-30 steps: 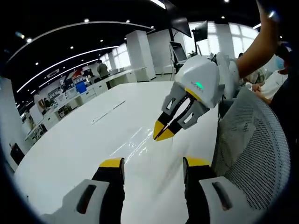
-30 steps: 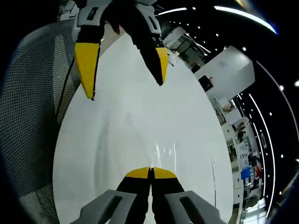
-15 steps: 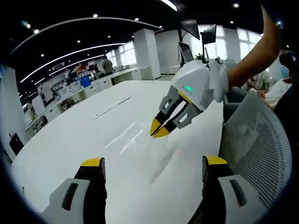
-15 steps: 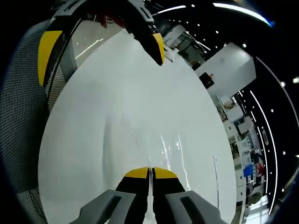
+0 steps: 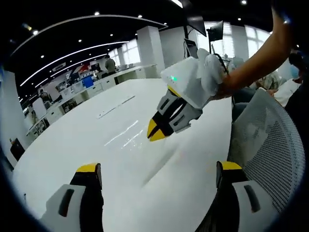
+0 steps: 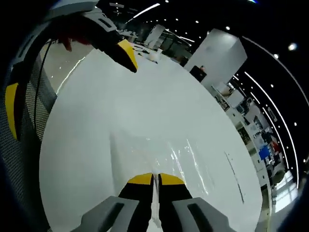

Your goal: Open the resealable bag by pulling the two sides of the seal apart until the entire bag opening is separated and visibly accessible.

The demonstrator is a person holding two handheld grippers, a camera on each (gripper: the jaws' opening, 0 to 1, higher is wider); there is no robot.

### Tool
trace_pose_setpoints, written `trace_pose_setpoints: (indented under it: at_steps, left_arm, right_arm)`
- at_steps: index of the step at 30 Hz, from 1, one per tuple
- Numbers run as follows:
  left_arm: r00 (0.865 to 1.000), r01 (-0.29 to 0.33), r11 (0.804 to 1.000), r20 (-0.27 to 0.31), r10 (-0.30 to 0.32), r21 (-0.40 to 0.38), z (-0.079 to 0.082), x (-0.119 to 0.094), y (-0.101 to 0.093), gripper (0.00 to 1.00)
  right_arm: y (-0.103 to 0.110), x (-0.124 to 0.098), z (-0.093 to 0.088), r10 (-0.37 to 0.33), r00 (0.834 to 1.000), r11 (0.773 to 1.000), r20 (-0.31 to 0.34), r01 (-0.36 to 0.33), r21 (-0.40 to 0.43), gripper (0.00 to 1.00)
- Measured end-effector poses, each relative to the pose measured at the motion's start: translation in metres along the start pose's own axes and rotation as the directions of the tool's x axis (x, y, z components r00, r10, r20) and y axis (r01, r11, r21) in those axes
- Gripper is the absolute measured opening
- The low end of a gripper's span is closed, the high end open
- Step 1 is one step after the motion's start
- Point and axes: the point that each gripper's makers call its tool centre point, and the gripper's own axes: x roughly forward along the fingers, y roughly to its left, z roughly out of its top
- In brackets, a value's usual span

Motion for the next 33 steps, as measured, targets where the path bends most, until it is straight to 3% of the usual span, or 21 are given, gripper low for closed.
trace_pose_setpoints:
  at_steps: [4,8,16,20,27,29,33]
  left_arm:
    - [1.0,0.003,1.0,0.003,-0.003,-0.017,-0.001,0.0,0.002,0.97]
    - [1.0,-0.003,1.0,-0.003,0.003,-0.027,-0.003,-0.001,0.004,0.97]
    - [1.0,-0.002,1.0,-0.012,0.002,-0.023,-0.006,-0.002,0.001,0.97]
    - [1.0,-0.006,1.0,-0.02,0.005,-0.025,-0.008,-0.004,-0.001,0.97]
    - [1.0,-0.016,0.999,-0.022,0.016,-0.032,-0.009,-0.01,-0.001,0.96]
    - [1.0,-0.022,0.999,-0.021,0.021,-0.033,-0.009,-0.011,-0.001,0.96]
    - [0.999,-0.036,0.999,-0.018,0.035,-0.04,-0.009,-0.016,0.002,0.96]
  right_arm:
    - [0.001,0.001,-0.003,0.013,1.0,0.994,0.002,-0.013,0.109,0.03]
    - [0.008,-0.001,-0.005,0.043,0.999,0.972,0.019,-0.046,0.232,0.06]
    - [0.014,-0.014,-0.017,0.035,0.999,0.94,0.026,-0.041,0.338,0.15]
    - [0.011,-0.026,-0.026,-0.013,1.0,0.926,0.015,0.006,0.377,0.27]
    - [0.014,-0.053,-0.049,-0.044,0.999,0.868,-0.003,0.039,0.496,0.28]
    - [0.014,-0.062,-0.055,-0.063,0.998,0.86,-0.012,0.061,0.507,0.28]
    - [0.013,-0.079,-0.064,-0.104,0.994,0.816,-0.018,0.096,0.57,0.3]
